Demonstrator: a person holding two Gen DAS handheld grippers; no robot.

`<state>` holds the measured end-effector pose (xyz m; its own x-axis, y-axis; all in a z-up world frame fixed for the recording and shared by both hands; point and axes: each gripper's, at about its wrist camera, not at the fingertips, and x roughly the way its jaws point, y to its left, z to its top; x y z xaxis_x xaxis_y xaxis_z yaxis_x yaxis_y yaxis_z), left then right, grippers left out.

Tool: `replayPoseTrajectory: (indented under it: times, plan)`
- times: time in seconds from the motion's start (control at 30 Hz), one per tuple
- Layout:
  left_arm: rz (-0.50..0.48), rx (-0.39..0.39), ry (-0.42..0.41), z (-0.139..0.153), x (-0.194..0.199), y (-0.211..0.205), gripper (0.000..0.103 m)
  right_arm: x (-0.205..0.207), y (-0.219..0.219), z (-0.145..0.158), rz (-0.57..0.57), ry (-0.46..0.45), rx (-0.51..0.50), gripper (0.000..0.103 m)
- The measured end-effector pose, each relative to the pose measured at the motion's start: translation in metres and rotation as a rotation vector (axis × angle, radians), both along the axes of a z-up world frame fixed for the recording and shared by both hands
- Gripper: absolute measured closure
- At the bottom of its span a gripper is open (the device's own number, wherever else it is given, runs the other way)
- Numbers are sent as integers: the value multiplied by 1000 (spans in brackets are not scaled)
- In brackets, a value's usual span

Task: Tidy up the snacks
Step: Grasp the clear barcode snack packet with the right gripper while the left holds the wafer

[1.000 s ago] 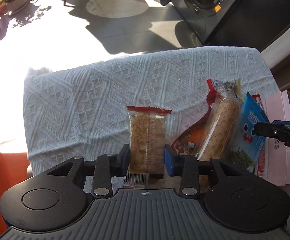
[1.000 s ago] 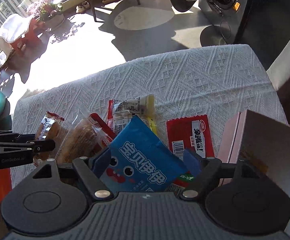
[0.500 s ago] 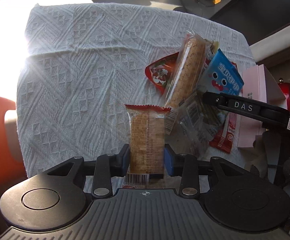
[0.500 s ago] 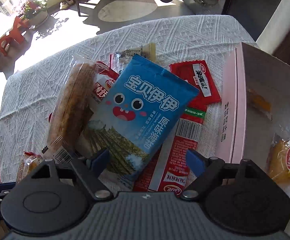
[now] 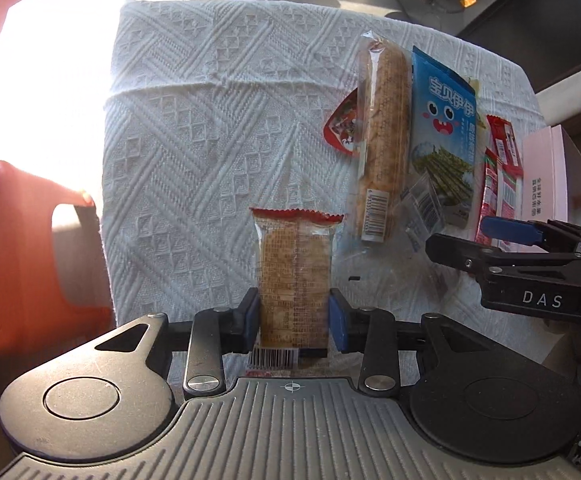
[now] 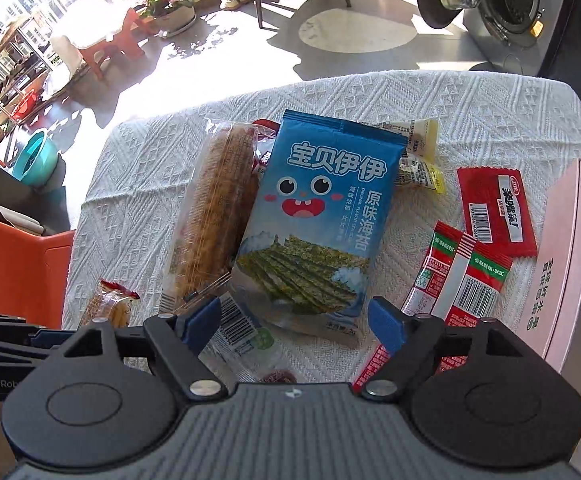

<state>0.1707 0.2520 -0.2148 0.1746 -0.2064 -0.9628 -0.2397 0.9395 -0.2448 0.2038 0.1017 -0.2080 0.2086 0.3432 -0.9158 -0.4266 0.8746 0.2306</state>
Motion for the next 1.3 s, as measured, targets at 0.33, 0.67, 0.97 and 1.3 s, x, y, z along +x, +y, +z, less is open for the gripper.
replayPoseTrajectory:
  times: [0.33, 0.67, 0.97, 1.3]
  plan:
    - [-22, -27, 20, -3, -31, -23, 63, -45, 23, -13, 166, -25, -154, 65]
    - [-62, -70, -2, -10, -27, -90, 63, -87, -99, 5, -62, 69, -126, 41]
    - [-141, -52, -32, -10, -4, -157, 63, -84, -227, 62, -490, -217, -215, 41]
    - [-123, -22, -44, -17, 27, -162, 63, 7, -260, 5, -617, -160, -290, 61]
